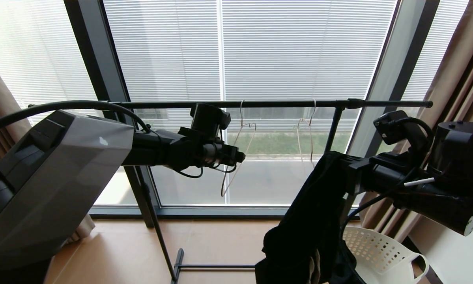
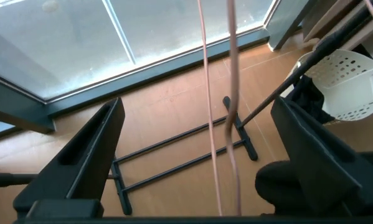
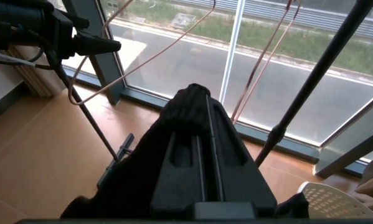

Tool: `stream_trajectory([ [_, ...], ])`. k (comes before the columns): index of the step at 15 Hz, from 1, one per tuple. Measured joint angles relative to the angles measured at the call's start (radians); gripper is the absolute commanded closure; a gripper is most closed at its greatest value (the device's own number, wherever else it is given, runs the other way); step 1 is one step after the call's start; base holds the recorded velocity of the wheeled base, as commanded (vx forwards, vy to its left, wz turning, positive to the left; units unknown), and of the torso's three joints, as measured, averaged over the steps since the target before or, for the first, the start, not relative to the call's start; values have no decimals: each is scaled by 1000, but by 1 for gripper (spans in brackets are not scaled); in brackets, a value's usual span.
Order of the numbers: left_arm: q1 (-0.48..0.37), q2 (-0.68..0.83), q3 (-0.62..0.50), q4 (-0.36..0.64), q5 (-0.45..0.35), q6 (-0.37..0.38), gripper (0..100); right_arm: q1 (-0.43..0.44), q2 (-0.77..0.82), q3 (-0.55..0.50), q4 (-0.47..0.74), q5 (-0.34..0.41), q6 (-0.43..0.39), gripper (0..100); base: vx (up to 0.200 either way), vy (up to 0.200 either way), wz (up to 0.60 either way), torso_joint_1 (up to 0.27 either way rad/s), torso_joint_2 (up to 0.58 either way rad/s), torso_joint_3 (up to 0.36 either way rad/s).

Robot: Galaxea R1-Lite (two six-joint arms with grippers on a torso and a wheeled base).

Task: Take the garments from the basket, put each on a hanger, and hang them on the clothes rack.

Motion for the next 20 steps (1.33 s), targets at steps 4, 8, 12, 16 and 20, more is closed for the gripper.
stream_trajectory([
  [4, 1, 20, -19, -4, 38, 14, 0, 0, 0, 0, 0, -1, 0, 100, 0, 0, 0, 0, 0, 0],
  [8, -5, 39, -29, -3, 39, 13, 0, 0, 0, 1, 0, -1, 0, 100, 0, 0, 0, 0, 0, 0],
  [12, -13, 66, -47, -3, 40, 13, 0, 1, 1, 2, 0, -1, 0, 100, 0, 0, 0, 0, 0, 0],
  [16, -15, 110, -102, -4, 71, 12, 100, 1, 4, 2, 0, -1, 0, 100, 0, 0, 0, 0, 0, 0],
  [20, -17, 126, -117, -4, 72, 10, 100, 1, 5, 2, -1, -1, 0, 100, 0, 0, 0, 0, 0, 0],
])
